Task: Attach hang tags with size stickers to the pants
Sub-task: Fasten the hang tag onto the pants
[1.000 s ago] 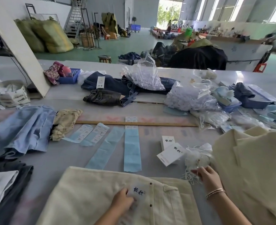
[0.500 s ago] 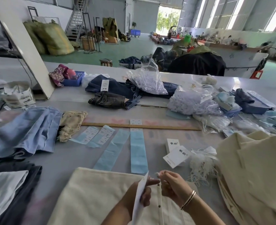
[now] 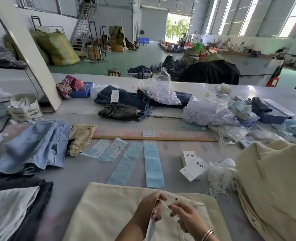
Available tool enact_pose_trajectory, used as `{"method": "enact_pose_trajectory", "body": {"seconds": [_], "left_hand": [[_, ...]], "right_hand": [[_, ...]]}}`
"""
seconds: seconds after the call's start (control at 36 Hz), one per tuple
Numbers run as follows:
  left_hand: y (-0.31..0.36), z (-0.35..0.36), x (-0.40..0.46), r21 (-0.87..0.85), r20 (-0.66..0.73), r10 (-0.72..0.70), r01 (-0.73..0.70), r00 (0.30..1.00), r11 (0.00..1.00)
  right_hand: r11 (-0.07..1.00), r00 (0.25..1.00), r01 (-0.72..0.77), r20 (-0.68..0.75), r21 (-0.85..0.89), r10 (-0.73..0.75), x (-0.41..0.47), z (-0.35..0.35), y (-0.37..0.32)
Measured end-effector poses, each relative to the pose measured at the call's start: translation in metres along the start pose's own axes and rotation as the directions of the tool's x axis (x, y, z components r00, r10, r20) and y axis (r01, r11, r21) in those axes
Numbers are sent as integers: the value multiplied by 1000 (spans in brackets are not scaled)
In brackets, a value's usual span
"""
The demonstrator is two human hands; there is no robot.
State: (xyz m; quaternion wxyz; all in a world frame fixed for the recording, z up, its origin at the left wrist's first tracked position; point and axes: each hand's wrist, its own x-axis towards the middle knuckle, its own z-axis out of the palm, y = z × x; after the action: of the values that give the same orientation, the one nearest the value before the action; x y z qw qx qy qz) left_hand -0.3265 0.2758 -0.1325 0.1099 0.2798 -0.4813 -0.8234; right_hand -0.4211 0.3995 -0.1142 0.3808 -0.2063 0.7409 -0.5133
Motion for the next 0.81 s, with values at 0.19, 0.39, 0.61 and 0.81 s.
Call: {"method": "enact_pose_trajectory", "body": {"seconds": [0.19, 0.39, 0.61, 0.81], "left_hand": [[-9, 11, -6, 218, 191, 54, -96, 980, 971], [3, 12, -16, 394, 185, -49, -28, 981, 919], [11, 19, -24, 292, 8, 105, -103, 994, 951], [24, 17, -27, 311, -229, 231, -154, 946, 938]], "right_hand": [[985, 998, 7, -59, 170, 3, 1, 10, -11], [917, 999, -21, -25, 399, 34, -4, 14, -19], [723, 987, 33, -137, 690, 85, -2, 8, -23], [786, 995, 18, -85, 617, 44, -8, 11, -21]]}}
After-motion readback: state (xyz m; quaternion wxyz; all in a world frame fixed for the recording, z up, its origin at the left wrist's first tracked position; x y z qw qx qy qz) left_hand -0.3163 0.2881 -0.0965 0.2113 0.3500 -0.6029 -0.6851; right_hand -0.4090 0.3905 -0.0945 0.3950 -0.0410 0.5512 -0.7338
